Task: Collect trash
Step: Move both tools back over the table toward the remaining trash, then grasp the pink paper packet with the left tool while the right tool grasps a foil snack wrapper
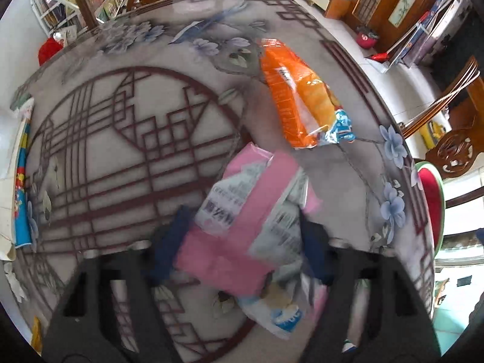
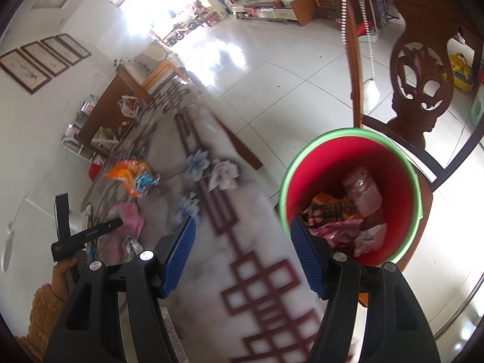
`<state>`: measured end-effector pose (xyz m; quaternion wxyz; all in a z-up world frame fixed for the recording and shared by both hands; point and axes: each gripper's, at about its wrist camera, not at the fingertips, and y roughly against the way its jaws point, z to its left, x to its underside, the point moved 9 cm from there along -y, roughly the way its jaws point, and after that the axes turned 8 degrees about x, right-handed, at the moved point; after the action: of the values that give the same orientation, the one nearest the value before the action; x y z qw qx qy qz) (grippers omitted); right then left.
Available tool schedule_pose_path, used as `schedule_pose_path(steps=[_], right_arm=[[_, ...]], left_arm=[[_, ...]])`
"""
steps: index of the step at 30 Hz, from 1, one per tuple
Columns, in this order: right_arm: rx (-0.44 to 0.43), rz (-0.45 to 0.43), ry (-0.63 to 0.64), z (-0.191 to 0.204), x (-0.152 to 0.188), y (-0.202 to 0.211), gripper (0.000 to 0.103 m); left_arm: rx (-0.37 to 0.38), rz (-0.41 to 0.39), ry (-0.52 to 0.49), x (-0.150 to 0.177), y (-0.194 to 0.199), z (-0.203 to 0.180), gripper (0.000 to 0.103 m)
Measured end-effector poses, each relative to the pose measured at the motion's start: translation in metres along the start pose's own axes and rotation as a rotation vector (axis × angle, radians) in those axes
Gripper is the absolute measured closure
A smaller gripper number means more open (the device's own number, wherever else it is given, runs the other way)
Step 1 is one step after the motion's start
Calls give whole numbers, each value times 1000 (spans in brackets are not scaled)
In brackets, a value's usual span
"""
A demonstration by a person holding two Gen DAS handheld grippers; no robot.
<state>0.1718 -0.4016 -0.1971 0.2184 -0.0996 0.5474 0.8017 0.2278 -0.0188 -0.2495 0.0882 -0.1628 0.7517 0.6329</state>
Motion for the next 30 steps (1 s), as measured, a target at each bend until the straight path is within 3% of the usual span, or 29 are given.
schedule_pose_path(steps=[3,9,16,21,26,30], right_arm=[[0,13,18,23,14,-4,39],[-19,45,79,83,38,-21,39],[-60,124,174,167,69,-62,37],[-38,159,234,212,83,-99,25],[-13,200,174,240,86,-137,25],[60,161,212,253,86,-147,25]], left_arm=[[45,-27,25,9,11,13,56],[77,-80,77,41,49,44,57],[98,-88,138,92,74,80,57],[118,-92,172,117,81,99,57],[146,-100,167,125,83,102,57],[164,-103,155,124,82,103,57]])
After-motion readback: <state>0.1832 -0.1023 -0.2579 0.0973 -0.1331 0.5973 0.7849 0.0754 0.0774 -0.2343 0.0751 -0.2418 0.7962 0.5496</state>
